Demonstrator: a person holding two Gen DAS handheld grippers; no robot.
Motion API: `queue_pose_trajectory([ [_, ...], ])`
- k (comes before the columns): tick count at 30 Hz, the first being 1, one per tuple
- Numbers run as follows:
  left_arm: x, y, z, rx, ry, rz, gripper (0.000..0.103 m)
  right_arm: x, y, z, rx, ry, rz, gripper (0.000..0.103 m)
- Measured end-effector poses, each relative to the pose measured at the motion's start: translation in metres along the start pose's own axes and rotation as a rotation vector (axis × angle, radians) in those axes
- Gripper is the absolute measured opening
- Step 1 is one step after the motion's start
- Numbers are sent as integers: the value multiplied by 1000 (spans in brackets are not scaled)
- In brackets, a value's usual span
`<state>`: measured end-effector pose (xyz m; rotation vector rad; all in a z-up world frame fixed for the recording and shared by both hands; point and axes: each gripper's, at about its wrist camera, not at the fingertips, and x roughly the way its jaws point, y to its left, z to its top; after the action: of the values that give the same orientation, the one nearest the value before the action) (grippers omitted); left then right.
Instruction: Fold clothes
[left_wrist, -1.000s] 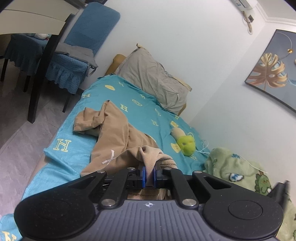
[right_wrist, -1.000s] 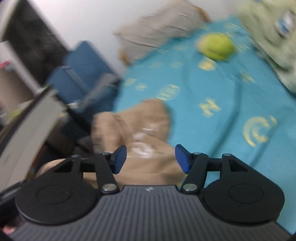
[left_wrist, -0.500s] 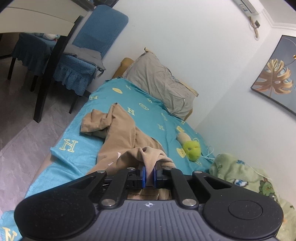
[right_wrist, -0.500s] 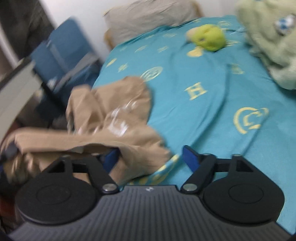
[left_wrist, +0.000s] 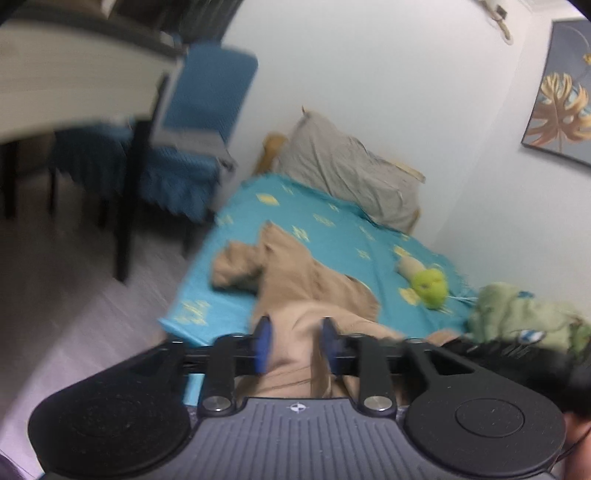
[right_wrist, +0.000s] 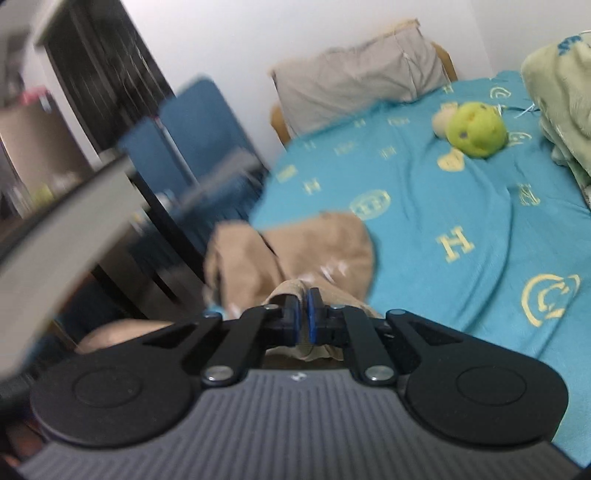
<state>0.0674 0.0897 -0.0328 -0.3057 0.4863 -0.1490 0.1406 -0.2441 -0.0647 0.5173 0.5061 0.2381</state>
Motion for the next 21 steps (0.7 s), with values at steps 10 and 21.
queue_pose_trajectory([
  [10,-18,-86,-35,388,-29,-173,78,-28,18,24,46,-13,182,8],
  [21,24,-129,-69,328,-144,167,80,-40,12,22,92,-74,126,8],
])
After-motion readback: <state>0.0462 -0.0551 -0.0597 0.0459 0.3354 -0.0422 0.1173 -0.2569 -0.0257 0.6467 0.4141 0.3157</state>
